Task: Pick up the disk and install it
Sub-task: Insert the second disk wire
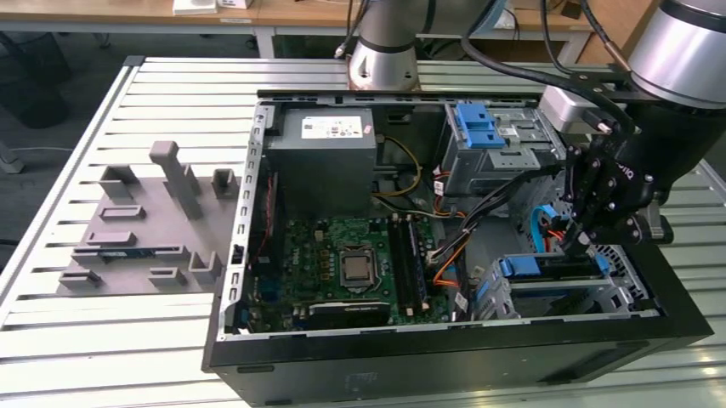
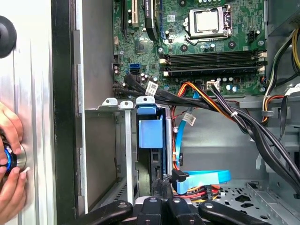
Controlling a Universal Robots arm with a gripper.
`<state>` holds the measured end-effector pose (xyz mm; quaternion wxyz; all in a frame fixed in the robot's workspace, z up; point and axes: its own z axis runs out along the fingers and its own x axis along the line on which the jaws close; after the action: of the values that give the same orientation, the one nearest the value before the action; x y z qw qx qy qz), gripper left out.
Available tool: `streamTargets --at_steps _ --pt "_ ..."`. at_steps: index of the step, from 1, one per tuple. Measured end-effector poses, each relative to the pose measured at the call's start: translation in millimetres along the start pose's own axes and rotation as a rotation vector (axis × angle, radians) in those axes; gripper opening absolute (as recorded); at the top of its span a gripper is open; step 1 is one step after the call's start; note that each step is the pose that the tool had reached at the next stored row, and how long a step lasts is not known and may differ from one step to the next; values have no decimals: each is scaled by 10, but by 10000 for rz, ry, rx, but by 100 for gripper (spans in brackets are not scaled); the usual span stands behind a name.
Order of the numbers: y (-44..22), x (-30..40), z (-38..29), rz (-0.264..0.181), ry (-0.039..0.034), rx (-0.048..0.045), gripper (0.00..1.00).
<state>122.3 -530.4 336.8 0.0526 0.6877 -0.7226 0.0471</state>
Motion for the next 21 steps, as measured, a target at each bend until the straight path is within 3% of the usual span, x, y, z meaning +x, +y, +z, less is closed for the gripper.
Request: streamTargets --at_steps 6,14,21 --pt "2 10 -71 0 -2 0 11" --pt "106 27 -71 -26 -11 7 11" --pt "124 36 -105 -25 -23 8 11"
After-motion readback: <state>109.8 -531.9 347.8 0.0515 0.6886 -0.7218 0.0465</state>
